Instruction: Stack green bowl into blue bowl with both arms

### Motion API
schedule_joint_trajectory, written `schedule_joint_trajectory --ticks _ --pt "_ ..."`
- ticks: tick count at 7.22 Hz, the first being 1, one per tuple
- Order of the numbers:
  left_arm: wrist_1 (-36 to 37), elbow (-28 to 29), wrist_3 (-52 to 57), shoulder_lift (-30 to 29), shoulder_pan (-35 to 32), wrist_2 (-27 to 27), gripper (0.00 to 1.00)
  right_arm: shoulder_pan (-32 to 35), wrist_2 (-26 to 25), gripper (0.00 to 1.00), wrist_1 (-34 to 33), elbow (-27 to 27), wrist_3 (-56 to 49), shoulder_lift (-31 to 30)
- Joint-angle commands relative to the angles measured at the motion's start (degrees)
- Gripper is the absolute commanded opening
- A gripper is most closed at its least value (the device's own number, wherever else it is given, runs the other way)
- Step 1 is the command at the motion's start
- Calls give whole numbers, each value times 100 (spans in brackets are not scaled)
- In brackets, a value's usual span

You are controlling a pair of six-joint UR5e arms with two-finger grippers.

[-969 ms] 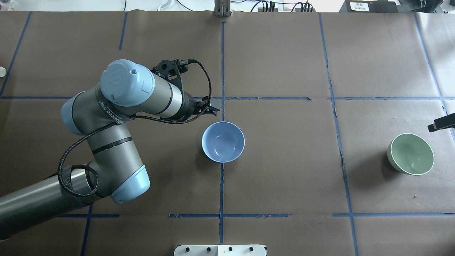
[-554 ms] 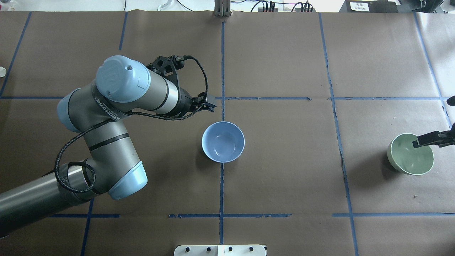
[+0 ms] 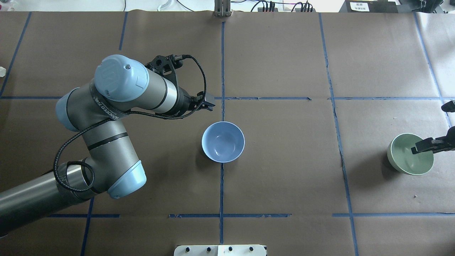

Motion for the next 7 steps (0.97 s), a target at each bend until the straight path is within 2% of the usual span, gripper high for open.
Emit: schedule_joint_trajectory --ticks 1,2,3,4,5,6,7 --pt "-13 -138 -9 8 -106 -15 100 -14 43 0 4 117 56 60" --pt "4 -339 -9 17 -220 -33 100 -66 121 0 -14 623 265 130" --pt "13 -515 -44 17 -351 -42 100 -423 96 0 -31 915 1267 626" --pt "13 -630 -157 17 -431 -51 100 -914 -9 0 -40 909 2374 1441" --pt "-22 -683 -167 104 -441 -42 100 -1432 -384 0 -93 900 3351 2240" --pt "-48 -684 -167 131 -484 -42 100 -2029 -979 0 -119 866 4100 2831" --pt "-48 -684 -167 132 -493 -51 100 -2218 -1116 0 -615 848 4429 3368"
